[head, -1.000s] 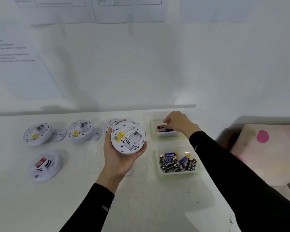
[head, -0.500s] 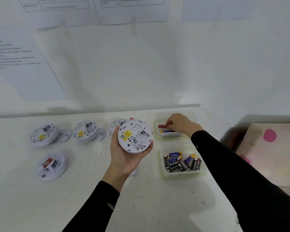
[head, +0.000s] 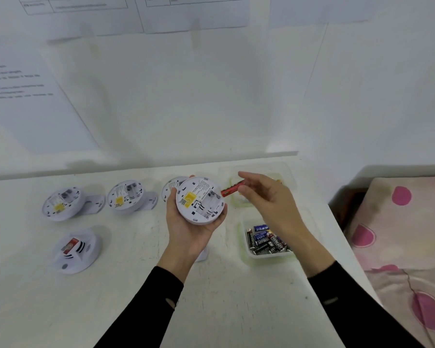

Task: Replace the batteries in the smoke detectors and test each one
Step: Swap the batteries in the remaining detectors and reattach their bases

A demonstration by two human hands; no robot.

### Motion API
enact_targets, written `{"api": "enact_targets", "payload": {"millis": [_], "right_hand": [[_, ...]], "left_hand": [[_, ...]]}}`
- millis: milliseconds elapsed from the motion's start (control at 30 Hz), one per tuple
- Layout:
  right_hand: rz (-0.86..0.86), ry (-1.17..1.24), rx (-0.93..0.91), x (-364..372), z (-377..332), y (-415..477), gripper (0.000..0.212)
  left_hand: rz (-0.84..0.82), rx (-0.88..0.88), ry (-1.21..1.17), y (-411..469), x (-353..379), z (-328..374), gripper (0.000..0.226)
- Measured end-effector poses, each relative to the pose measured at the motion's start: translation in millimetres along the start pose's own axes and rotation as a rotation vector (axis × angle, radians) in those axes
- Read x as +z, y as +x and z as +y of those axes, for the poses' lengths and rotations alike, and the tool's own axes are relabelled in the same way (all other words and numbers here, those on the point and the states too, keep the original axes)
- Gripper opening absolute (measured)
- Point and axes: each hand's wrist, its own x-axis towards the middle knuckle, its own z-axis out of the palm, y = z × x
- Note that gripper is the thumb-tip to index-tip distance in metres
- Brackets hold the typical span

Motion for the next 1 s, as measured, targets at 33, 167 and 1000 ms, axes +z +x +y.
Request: {"api": "enact_targets", "payload": {"millis": [33, 167, 1000], "right_hand": [[0.021, 0.023, -0.013, 7.0, -0.9, -6.6, 0.02], [0.143, -0.09, -0.157, 30.2, 4.2, -25.4, 0.014], [0.023, -0.076, 0.112, 56.3, 8.2, -29.8, 0.043]], "left_hand": [[0.001, 0.009, 0.008, 0.9, 0.7, -2.2, 0.049], [-0.008, 0.049, 0.044, 0.5, 3.2, -10.0, 0.053], [0.148, 0.055, 0.034, -3.1, 5.1, -19.1, 0.062]]}}
